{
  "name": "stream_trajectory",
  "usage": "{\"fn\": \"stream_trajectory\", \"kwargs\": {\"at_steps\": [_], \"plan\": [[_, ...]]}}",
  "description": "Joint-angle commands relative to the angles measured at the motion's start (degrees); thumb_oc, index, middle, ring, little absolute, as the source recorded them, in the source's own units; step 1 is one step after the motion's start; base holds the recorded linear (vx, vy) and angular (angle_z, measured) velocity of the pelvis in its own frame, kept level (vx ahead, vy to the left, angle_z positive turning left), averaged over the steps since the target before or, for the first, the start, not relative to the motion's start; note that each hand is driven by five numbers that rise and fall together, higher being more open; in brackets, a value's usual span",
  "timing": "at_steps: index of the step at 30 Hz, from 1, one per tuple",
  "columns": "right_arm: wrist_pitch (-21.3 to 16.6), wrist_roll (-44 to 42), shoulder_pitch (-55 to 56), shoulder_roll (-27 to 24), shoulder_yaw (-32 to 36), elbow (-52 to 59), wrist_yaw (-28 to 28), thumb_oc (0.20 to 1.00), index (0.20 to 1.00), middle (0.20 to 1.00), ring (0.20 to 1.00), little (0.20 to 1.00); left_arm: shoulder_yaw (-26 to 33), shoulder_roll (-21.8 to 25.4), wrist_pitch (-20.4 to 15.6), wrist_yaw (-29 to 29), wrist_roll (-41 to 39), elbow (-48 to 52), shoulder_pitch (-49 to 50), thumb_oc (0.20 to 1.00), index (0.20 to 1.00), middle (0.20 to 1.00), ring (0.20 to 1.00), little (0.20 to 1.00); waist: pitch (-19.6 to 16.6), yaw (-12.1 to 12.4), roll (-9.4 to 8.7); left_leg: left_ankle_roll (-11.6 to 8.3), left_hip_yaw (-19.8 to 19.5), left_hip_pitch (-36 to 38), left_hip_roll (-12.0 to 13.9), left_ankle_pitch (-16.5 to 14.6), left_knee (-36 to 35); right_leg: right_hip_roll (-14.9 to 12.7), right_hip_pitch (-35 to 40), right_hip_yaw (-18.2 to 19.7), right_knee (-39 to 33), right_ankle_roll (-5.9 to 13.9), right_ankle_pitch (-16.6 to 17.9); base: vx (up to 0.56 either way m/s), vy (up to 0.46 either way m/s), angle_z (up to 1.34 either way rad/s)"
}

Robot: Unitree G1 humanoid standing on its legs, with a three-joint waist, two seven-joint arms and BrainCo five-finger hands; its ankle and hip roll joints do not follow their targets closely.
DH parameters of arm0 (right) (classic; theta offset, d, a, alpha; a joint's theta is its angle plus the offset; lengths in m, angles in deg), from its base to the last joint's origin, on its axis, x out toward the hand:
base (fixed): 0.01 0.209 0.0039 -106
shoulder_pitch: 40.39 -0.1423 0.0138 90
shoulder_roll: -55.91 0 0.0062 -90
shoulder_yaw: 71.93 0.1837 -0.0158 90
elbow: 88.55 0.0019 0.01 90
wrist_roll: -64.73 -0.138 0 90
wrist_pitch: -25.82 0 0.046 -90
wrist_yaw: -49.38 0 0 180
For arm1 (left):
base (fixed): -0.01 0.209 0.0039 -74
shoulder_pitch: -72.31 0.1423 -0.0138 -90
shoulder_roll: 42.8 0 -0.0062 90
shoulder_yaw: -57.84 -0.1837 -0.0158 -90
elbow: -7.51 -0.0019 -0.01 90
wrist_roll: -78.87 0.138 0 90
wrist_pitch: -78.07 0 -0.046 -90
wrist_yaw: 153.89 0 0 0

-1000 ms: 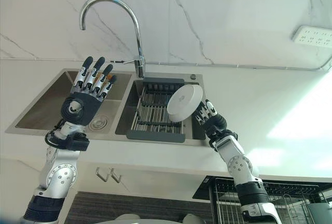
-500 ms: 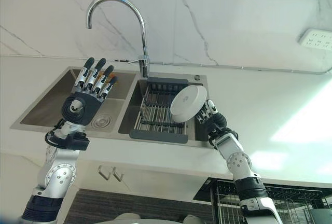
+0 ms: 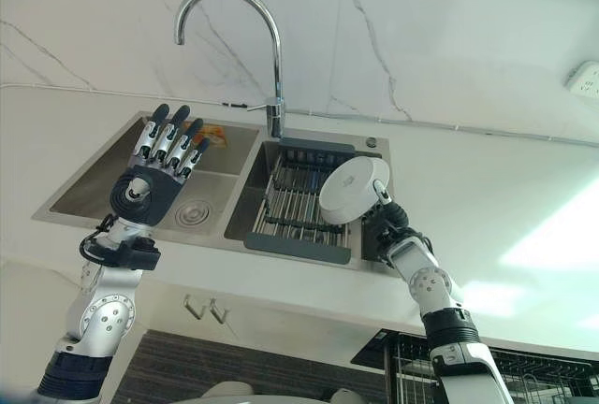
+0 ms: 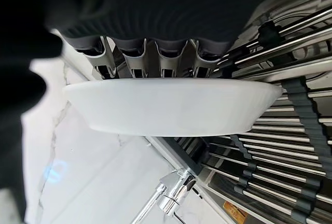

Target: Place the dishes in the dishwasher.

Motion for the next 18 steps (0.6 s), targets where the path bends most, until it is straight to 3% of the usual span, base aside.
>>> {"fn": "stream_trajectory", "kwargs": {"at_steps": [1,18], "plan": [[-1.6,0.7,-6.7,-1.1,0.1,-2.6,-0.1,1.000,1.000,1.000,1.000,1.000,-0.6,2.7,-2.3,0.6,-1.5,1.9,-1.9,1.000,1.000,1.000,1.000,1.000,-0.2,1.2,-0.76,-1.39,4.3,0.9,2.2,-3.3,1.1,-2.8,4.8,1.3,-0.6,5.90,-4.8,0.00,0.000,0.00],[-0.5,5.0,-12.3,-2.8,-1.9,-8.3,0.9,1.000,1.000,1.000,1.000,1.000,-0.7,3.7,-2.3,2.9,-1.3,1.3,-2.7,1.000,1.000,1.000,1.000,1.000,0.1,2.2,-0.81,-1.58,3.8,0.9,2.1,-3.1,1.1,-2.9,5.2,0.8,-0.6,5.71,-4.7,0.00,0.000,0.03]]}}
